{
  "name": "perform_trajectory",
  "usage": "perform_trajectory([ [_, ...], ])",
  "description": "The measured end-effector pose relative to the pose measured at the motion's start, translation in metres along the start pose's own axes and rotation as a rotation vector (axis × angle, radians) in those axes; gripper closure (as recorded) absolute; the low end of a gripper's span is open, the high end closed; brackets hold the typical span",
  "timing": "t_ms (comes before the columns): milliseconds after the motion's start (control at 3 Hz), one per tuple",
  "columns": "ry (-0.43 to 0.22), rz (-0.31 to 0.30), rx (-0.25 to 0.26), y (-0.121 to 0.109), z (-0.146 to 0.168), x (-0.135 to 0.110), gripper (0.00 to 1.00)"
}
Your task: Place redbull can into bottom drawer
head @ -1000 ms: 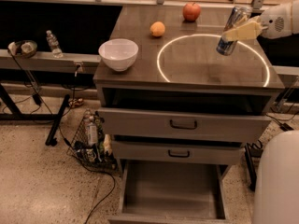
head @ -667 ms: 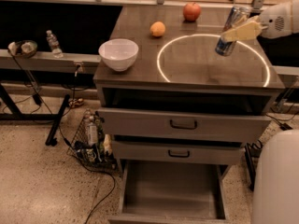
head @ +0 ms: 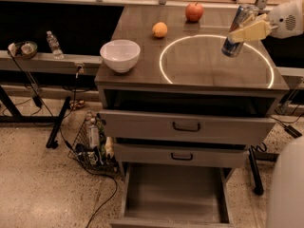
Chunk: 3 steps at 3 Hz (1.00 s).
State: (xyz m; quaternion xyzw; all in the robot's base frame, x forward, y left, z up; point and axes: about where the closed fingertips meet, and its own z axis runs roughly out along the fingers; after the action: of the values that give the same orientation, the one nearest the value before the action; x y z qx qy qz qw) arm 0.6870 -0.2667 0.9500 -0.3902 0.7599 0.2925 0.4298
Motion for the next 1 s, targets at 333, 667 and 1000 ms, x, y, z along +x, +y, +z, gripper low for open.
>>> perform_trajectory([
  [333,-0.047,-0.057,0.022,0.026,-0.040,-0.012,1.00],
  [667,-0.128,-0.131,0.114,0.069,-0.113,-0.028,1.00],
  [1000,-0.177,-0.157,0.217,0.126,-0.163,-0.027,1.00],
])
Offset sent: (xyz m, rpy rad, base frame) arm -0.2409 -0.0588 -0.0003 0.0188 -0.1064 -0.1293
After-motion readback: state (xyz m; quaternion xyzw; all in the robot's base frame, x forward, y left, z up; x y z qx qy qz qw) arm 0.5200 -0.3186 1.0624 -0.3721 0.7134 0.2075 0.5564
